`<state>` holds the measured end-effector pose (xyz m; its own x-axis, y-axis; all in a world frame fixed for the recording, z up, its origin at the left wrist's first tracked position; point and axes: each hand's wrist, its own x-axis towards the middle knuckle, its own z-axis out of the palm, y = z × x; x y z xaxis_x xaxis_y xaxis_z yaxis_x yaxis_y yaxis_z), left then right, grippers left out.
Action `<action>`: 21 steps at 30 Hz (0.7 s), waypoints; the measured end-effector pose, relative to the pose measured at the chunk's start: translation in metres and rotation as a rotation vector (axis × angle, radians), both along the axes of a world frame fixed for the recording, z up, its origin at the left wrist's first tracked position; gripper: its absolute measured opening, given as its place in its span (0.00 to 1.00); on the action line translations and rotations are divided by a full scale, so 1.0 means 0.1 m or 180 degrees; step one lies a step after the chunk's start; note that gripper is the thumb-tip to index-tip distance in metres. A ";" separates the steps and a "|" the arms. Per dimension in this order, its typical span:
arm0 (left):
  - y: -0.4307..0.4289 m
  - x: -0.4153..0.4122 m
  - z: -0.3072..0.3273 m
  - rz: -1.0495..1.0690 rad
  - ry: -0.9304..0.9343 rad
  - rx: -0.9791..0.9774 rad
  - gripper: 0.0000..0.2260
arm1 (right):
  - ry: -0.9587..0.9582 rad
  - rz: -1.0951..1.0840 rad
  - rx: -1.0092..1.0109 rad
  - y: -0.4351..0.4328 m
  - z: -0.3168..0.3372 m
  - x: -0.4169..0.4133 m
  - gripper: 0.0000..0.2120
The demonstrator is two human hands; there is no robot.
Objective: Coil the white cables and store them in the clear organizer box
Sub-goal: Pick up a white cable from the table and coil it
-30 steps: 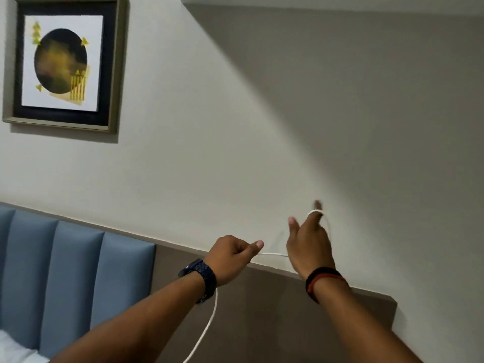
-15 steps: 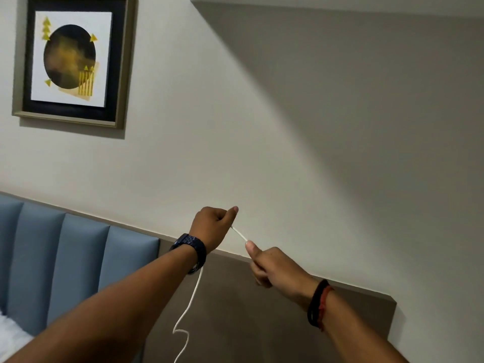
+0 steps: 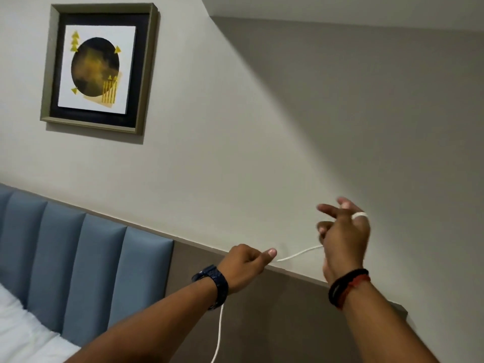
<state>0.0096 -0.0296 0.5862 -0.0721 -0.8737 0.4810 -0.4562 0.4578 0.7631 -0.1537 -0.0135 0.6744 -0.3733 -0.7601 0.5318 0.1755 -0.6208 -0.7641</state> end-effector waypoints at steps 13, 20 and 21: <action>-0.10 0.42 0.17 0.0842 -0.0010 -0.0707 0.29 | 0.4277 0.0372 0.1154 0.07 -0.61 0.05 0.34; -0.08 0.26 0.05 0.0483 0.0793 -0.0254 0.25 | 0.1792 0.3773 0.0812 0.43 -0.30 0.29 0.26; -0.06 0.21 0.00 0.0318 0.0831 -0.0133 0.25 | 0.1414 0.3710 0.0568 0.46 -0.25 0.32 0.23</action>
